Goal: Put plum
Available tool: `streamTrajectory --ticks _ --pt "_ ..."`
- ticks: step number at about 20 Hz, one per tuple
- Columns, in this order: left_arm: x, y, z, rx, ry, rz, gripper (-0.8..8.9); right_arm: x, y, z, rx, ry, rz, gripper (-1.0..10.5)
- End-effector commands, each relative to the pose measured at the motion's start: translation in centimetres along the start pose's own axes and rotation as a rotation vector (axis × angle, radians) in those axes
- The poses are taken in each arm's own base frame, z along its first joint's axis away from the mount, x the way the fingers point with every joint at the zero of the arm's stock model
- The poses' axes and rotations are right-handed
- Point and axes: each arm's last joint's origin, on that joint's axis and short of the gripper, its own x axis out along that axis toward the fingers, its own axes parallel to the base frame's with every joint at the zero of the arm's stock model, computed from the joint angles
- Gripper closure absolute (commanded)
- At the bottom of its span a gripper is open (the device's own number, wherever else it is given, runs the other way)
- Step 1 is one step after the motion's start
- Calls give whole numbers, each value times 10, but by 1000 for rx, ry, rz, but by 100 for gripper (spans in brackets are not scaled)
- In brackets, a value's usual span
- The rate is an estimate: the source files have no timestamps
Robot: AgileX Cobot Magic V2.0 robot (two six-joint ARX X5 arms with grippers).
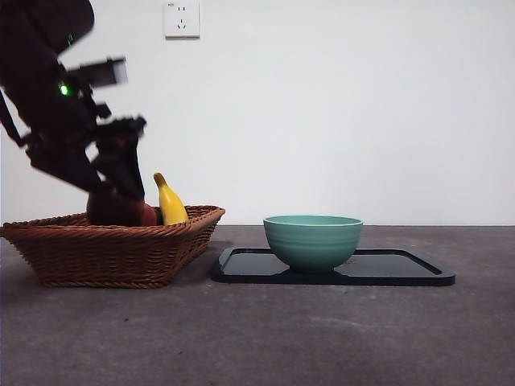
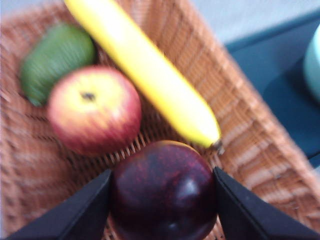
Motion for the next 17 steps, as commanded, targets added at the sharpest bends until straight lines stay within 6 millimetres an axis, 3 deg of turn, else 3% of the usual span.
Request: streamTrajectory --ticks 1,8,10,12,17 --pt "17 1 -5 10 37 -4 598 -1 1 3 -20 -12 5 727" --pt "32 1 -15 3 97 -12 584 -1 1 3 -22 -14 5 727" --pt "32 1 -15 2 101 -13 489 -1 1 3 -21 -14 5 727" --pt "31 1 -14 -2 98 -12 430 -1 1 3 -22 -14 5 727" --pt "15 1 -3 -8 50 -5 430 -1 1 3 -22 -14 5 727"
